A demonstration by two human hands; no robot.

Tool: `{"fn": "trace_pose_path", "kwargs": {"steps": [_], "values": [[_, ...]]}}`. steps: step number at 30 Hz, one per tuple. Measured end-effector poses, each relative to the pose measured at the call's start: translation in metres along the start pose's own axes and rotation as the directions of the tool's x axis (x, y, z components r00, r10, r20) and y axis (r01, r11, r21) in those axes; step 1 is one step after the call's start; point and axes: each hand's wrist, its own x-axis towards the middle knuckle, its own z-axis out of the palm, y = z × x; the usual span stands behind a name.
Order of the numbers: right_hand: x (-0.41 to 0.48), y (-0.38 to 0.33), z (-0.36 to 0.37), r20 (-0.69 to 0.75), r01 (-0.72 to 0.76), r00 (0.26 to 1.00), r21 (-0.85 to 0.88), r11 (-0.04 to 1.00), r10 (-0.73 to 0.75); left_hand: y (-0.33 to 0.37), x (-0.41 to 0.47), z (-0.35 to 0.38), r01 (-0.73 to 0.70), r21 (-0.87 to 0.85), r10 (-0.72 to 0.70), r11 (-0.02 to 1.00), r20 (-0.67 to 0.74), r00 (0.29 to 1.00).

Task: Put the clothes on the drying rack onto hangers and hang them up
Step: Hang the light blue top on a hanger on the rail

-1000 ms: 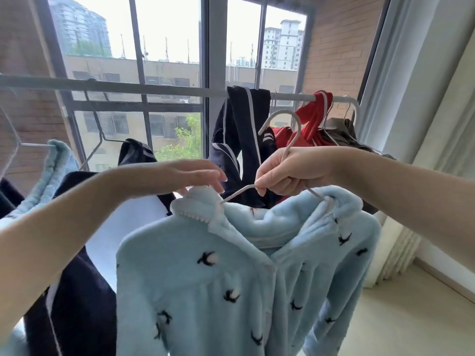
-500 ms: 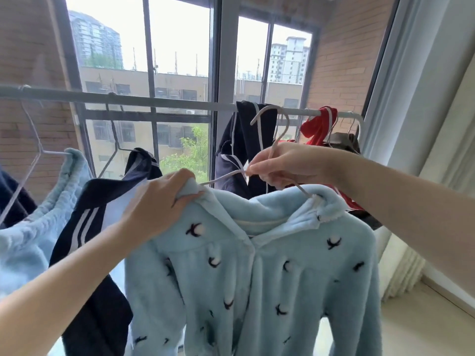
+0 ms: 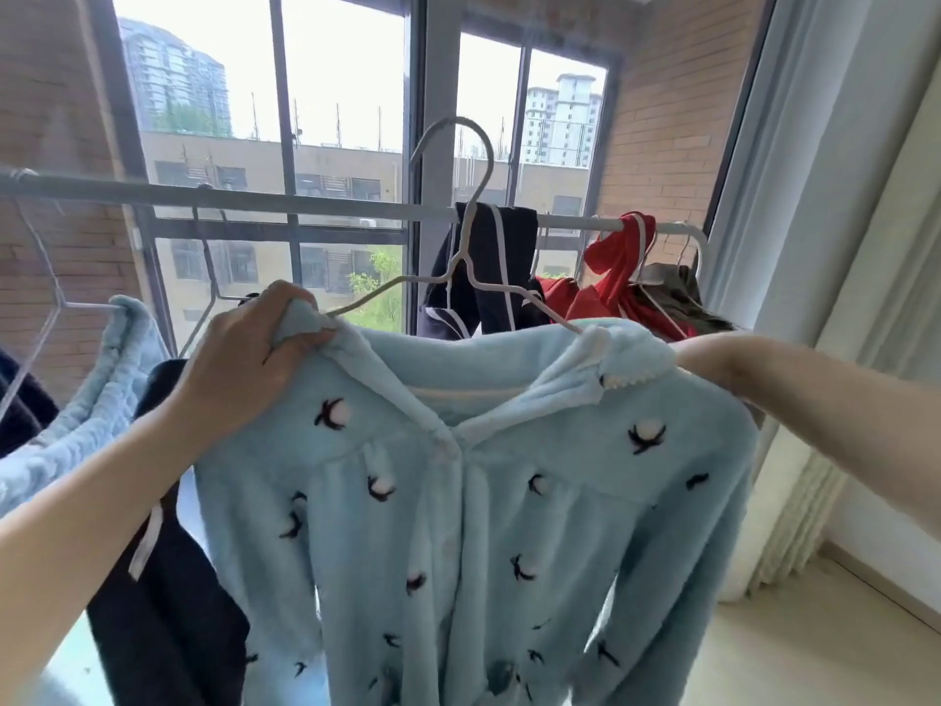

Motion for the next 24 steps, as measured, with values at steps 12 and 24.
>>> {"fn": "trace_pose_path", "kwargs": {"steps": [12, 24], "values": [[0.000, -0.028, -0.002, -0.002, 0.091, 0.996, -0.071, 0.993, -0.092, -0.012, 0.011, -0.011, -0.034, -0.040, 0.035, 0.999, 0.028, 0.999], [-0.002, -0.137, 0.031, -0.298, 0.434, 0.854, -0.039, 0.900, -0.425, -0.024, 0.046, 0.015, -0.093, -0.023, 0.095, 0.995, 0.381, 0.920]]}}
